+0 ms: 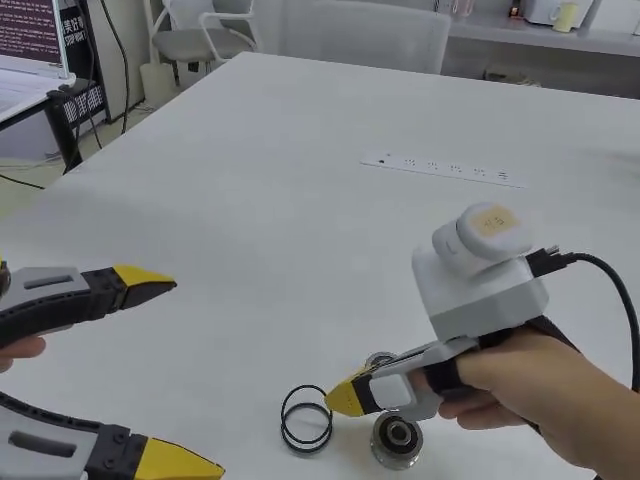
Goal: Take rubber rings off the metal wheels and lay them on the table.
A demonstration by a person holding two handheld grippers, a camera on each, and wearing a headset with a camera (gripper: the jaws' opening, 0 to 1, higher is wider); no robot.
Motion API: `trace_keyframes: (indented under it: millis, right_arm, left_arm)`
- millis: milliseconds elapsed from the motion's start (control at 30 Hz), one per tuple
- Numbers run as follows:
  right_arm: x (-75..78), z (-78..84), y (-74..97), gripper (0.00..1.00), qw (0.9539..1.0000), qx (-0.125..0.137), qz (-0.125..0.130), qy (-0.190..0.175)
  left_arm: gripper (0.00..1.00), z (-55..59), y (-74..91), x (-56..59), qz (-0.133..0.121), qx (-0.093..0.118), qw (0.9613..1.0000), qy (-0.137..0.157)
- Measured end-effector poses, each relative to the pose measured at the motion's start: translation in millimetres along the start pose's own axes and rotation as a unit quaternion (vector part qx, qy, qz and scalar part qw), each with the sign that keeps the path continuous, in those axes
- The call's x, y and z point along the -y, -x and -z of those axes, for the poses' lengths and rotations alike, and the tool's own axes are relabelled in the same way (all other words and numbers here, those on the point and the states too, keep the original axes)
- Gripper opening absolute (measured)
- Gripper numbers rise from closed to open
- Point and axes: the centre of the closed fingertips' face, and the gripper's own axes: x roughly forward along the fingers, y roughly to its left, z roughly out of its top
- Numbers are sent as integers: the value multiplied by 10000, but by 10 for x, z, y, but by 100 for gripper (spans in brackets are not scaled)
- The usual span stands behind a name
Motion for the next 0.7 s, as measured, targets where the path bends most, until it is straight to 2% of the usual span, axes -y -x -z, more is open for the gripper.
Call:
trace_keyframes:
  millis: [700]
  right_arm:
    - [6, 54, -54, 0, 9999, -125, 30, -55]
  left_arm:
    - [89, -15, 16, -39, -100, 124, 9997, 177]
